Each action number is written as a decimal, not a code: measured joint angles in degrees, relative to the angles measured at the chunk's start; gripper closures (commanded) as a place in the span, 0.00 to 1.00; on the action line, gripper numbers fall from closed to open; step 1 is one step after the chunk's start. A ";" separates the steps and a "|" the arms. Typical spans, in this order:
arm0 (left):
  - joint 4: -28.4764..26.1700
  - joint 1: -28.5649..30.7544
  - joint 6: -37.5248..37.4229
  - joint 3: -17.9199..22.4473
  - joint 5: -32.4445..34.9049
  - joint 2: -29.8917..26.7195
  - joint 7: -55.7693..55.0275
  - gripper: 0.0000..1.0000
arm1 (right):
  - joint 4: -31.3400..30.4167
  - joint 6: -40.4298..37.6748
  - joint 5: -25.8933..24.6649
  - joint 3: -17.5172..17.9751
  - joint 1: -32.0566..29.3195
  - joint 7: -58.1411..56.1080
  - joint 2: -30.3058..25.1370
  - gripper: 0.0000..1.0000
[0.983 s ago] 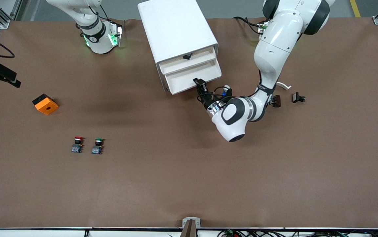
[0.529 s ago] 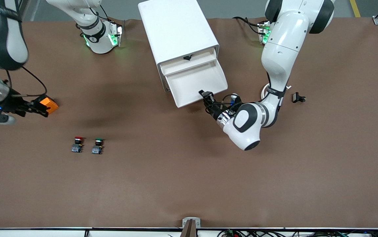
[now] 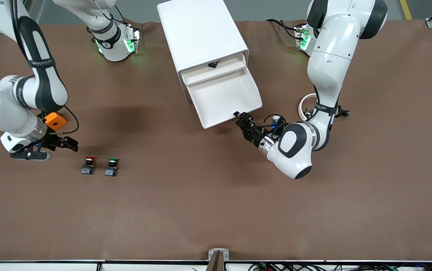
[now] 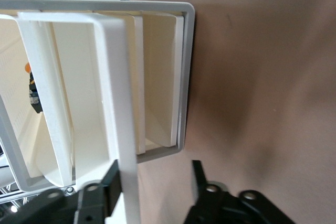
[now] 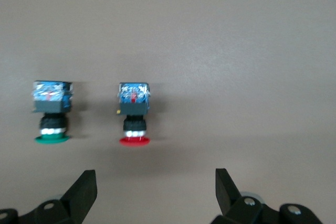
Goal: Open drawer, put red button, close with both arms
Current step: 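Pull the drawer open with the left gripper while the right gripper reaches buttons, then grasp the red button with the right gripper while the left gripper withdraws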
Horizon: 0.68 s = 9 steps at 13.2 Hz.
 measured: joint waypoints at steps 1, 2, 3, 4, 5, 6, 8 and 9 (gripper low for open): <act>0.70 0.35 0.04 0.19 0.05 0.01 0.21 0.00 | 0.04 1.90 0.00 0.14 0.02 0.52 1.65 0.00; 1.70 0.96 0.04 0.26 0.07 0.00 0.32 0.00 | 0.13 3.55 0.00 0.39 0.15 1.02 3.12 0.00; 2.89 1.70 0.04 0.29 0.09 -0.01 0.52 0.00 | 0.33 4.81 0.01 0.61 0.50 1.53 4.40 0.00; 4.11 2.55 0.03 0.32 0.14 -0.03 0.82 0.00 | 0.79 5.70 0.02 0.74 0.92 2.29 5.58 0.00; 5.21 3.37 0.00 0.33 0.84 -0.04 1.67 0.00 | 1.67 6.24 0.03 0.80 1.32 3.10 6.95 0.00; 6.04 4.07 -0.06 0.31 2.62 -0.13 3.73 0.00 | 2.81 6.57 0.05 0.87 1.58 3.65 8.42 0.00; 7.03 4.94 -0.32 0.29 7.32 -1.08 10.47 0.00 | 5.04 7.64 0.05 0.92 2.12 4.65 10.94 0.00; 7.32 5.13 -1.20 0.28 9.83 -1.98 14.92 0.00 | 5.87 8.38 0.05 0.92 2.35 5.05 11.93 0.00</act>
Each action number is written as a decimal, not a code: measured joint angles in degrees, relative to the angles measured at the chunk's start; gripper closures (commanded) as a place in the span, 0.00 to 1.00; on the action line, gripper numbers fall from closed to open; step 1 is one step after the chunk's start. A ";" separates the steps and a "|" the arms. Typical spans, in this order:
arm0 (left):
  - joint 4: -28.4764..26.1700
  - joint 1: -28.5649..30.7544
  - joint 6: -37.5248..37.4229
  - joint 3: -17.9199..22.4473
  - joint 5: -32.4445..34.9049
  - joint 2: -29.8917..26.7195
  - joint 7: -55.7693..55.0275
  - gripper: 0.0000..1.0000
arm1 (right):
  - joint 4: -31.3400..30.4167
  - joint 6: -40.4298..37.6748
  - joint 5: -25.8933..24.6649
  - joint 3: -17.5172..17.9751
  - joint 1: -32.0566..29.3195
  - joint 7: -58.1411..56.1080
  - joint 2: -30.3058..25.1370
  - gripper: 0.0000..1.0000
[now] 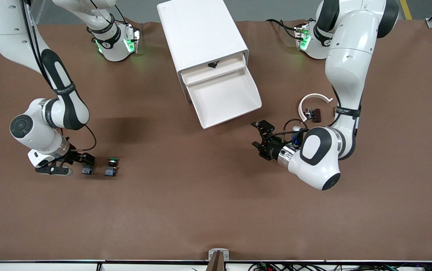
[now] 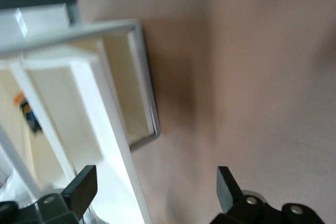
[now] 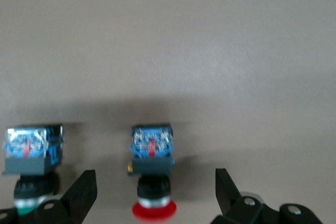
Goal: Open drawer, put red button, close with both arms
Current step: 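Grasp the red button with the right gripper while the left gripper withdraws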
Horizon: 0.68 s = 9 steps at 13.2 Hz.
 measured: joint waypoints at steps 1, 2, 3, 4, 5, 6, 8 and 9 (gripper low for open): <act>0.21 0.16 -1.17 0.00 2.64 -1.16 5.28 0.00 | 0.64 0.49 0.00 0.00 0.13 0.20 0.83 0.00; 0.35 0.43 -1.99 -0.01 5.42 -2.49 10.90 0.00 | 1.15 0.87 0.01 0.00 0.17 0.34 1.50 0.00; 0.44 0.90 -2.43 0.02 7.91 -3.91 16.40 0.00 | 1.60 1.78 0.02 -0.03 0.16 0.56 2.39 0.00; 0.48 1.51 -2.79 0.03 10.64 -5.50 21.52 0.00 | 2.04 3.19 0.02 -0.12 0.11 0.73 3.59 0.00; 0.53 1.93 -3.12 0.02 14.06 -7.13 25.55 0.00 | 2.38 4.23 0.02 -0.22 0.04 0.81 4.85 0.19; 0.57 2.04 -3.24 0.02 18.15 -8.92 28.33 0.00 | 2.68 4.61 0.02 -0.30 0.03 0.88 5.86 0.52; 0.72 1.63 -3.28 -0.23 25.61 -12.94 30.42 0.00 | 3.05 4.72 0.02 -0.30 0.05 0.94 6.52 1.00; 0.79 1.30 -3.30 -0.37 28.50 -15.15 30.87 0.00 | 3.30 4.10 0.02 -0.26 0.11 1.16 6.27 1.00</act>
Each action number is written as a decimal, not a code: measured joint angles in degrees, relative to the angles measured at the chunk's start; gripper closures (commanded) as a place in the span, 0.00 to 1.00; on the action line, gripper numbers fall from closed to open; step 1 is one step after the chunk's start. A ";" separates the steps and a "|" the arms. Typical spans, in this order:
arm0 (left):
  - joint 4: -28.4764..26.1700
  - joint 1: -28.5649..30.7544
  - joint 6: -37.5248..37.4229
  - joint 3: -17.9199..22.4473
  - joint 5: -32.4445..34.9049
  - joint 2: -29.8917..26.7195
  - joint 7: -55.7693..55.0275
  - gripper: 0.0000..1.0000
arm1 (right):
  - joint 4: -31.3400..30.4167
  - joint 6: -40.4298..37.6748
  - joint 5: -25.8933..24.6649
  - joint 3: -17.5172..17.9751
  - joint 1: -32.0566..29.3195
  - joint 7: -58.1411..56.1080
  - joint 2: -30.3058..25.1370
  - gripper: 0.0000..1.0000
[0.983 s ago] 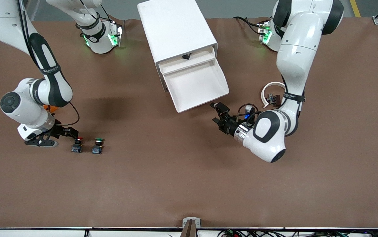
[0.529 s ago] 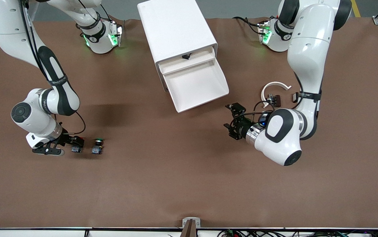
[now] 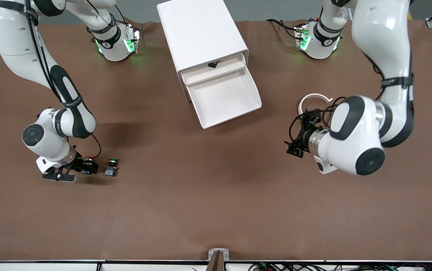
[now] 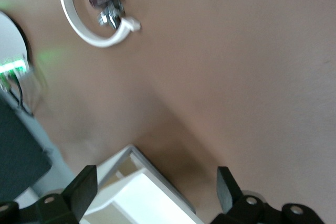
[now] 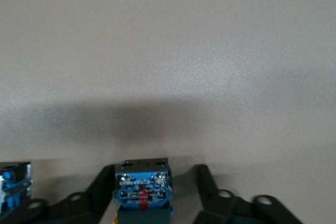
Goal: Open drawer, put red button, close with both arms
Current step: 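Grasp the red button with the right gripper while the left gripper withdraws, then carry the red button with the right gripper over the open drawer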
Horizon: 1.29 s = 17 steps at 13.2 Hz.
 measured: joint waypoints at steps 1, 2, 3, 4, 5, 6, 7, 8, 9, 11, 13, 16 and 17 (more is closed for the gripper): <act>0.02 -0.25 -0.03 -0.06 2.10 -2.04 0.90 0.00 | 0.44 -1.53 0.02 0.05 0.12 0.81 -0.22 1.00; 0.00 -0.40 -0.11 -0.06 4.14 -3.82 1.90 0.00 | 1.14 -3.66 0.03 0.10 0.30 2.09 -0.32 1.00; -0.04 -0.50 -0.16 -0.09 6.46 -5.26 2.58 0.00 | 2.18 -6.51 0.02 0.18 0.54 3.03 -0.43 1.00; -0.06 -0.63 -0.17 -0.26 9.15 -6.60 4.04 0.00 | 3.73 -10.34 0.03 0.24 0.83 3.97 -0.74 1.00; -0.09 -0.75 -0.21 -0.99 11.74 -8.10 6.65 0.00 | 5.70 -15.43 0.03 0.32 1.14 5.42 -1.50 1.00; -0.17 -0.85 -0.31 -2.07 13.45 -9.67 10.03 0.00 | 7.88 -21.08 0.03 0.44 1.55 7.20 -2.67 1.00; -0.48 -0.95 -0.42 -2.79 14.15 -11.36 12.95 0.00 | 9.75 -26.18 0.41 0.65 2.18 9.04 -4.24 1.00; -1.26 -0.95 -0.48 -3.07 14.42 -13.31 15.60 0.00 | 11.04 -30.46 1.55 1.03 2.99 11.36 -6.19 1.00; -2.47 -0.73 -0.56 -3.07 14.56 -15.40 18.66 0.00 | 11.67 -34.30 2.78 1.44 4.08 14.37 -8.29 1.00; -6.28 0.00 -0.19 -3.03 14.74 -19.80 26.99 0.00 | 11.96 -40.80 3.82 2.00 7.76 23.55 -12.83 1.00; -13.31 1.01 4.96 -3.01 14.91 -25.38 35.16 0.00 | 11.99 -45.58 4.04 2.37 13.58 35.48 -17.33 1.00; -26.43 2.95 13.47 -2.92 14.94 -33.75 47.41 0.00 | 11.86 -48.81 4.87 2.73 24.34 49.96 -22.17 1.00; -29.07 3.47 14.49 -2.92 14.94 -35.40 50.60 0.00 | 11.73 -48.85 5.46 2.75 27.49 53.03 -22.82 1.00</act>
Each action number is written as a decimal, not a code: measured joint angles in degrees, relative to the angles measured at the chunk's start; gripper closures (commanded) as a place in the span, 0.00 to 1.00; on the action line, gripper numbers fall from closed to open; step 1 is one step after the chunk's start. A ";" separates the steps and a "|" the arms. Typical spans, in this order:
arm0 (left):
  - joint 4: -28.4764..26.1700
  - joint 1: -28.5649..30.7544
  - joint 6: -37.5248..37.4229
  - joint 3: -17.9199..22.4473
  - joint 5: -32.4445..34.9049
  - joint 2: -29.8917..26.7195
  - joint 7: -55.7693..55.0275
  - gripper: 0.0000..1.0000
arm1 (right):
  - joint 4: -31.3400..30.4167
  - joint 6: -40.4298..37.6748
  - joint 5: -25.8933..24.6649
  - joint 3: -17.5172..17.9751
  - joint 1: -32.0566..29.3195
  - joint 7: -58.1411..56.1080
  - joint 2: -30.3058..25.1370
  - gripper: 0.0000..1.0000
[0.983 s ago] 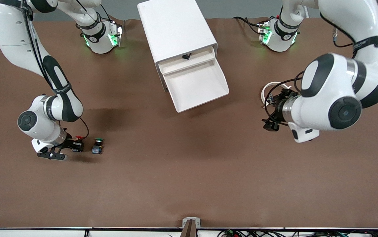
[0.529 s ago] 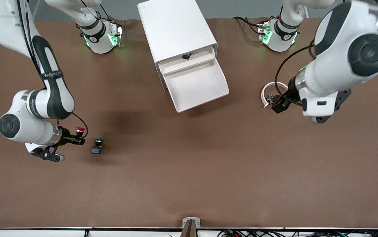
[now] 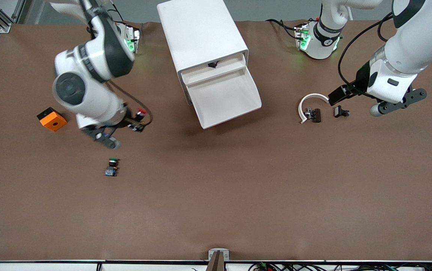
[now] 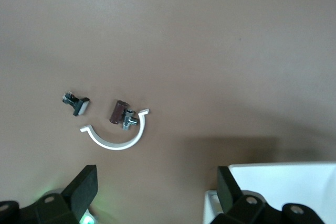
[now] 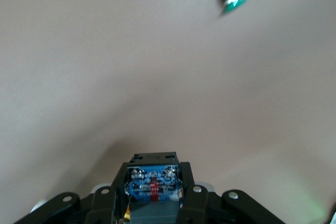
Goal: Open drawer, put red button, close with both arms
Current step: 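Carry the red button with the right gripper over the open drawer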
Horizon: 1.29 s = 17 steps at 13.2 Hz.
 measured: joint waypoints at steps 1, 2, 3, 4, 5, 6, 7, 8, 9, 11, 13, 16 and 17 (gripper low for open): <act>-1.82 0.28 0.54 0.01 0.00 -1.21 2.57 0.00 | -0.06 0.24 0.53 0.00 2.91 2.63 -0.16 1.00; -3.23 0.38 0.83 0.02 0.01 -2.20 4.53 0.00 | -0.17 1.21 0.70 -0.01 5.63 5.68 -0.12 1.00; -4.19 0.36 0.98 0.00 0.11 -3.02 5.73 0.00 | -0.38 2.82 0.78 -0.02 8.03 8.65 -0.08 1.00; -4.97 0.34 1.06 -0.04 0.44 -3.78 6.92 0.00 | -0.55 4.63 0.84 -0.03 10.34 11.44 0.00 1.00; -5.61 0.33 1.09 -0.06 0.82 -4.53 8.04 0.00 | -0.56 6.26 0.88 -0.05 12.45 13.92 0.11 1.00; -6.23 0.33 1.10 -0.07 1.13 -5.29 8.91 0.00 | -0.54 7.81 0.89 -0.06 14.53 16.45 0.28 1.00; -6.69 0.38 1.10 -0.07 1.28 -6.00 9.21 0.00 | -0.48 9.29 0.89 -0.09 16.55 19.02 0.69 1.00; -7.09 0.51 1.10 -0.06 1.42 -6.65 9.27 0.00 | -0.28 10.72 0.88 -0.10 18.43 21.42 1.41 1.00; -7.55 0.65 1.10 -0.04 1.47 -7.22 9.34 0.00 | 0.12 12.06 0.87 -0.12 20.10 23.71 2.50 1.00; -8.29 0.74 1.10 -0.04 1.48 -7.78 9.37 0.00 | 1.90 13.84 0.73 -0.19 22.62 27.59 5.35 1.00; -8.66 0.73 1.10 -0.08 1.49 -7.87 9.39 0.00 | 4.80 14.33 0.16 -0.25 24.37 31.24 8.73 1.00; -8.72 0.73 1.05 -0.12 1.49 -8.16 9.40 0.00 | 9.73 14.38 -1.29 -0.40 26.04 35.00 14.00 1.00; -8.74 0.73 1.02 -0.12 1.49 -8.42 9.40 0.00 | 11.26 14.39 -2.42 -0.42 26.47 36.23 15.72 1.00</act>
